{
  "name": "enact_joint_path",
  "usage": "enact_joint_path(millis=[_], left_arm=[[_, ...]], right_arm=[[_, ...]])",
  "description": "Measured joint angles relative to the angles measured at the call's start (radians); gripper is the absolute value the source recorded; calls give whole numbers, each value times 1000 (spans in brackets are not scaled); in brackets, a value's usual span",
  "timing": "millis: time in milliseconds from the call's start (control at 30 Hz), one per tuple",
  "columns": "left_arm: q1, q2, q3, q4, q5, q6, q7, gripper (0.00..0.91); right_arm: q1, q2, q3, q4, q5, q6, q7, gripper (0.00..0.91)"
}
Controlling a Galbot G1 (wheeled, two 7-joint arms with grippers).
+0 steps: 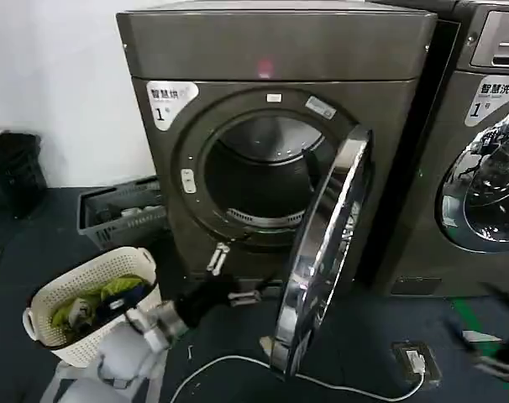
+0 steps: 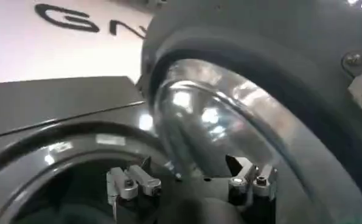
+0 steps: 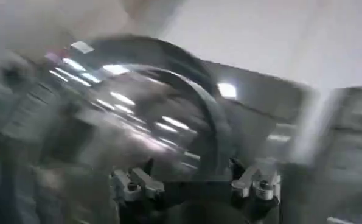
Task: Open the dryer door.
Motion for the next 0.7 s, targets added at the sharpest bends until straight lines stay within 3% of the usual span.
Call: enact_joint_path(millis=[167, 433, 567, 700], left_arm=[[-67, -16, 83, 31, -7, -3, 3, 907], [-166, -53, 206, 77, -21, -12, 9, 907], [-207, -76, 258, 100, -23, -17, 10, 907], [-250, -107, 316, 131, -24, -19, 11, 907]], right_arm=[[19, 95, 105, -18, -128, 43, 179, 907], [33, 196, 262, -83, -297, 175, 438, 907], [35, 196, 316, -132, -352, 222, 552, 907], [34, 196, 364, -190, -353, 214, 668, 907]])
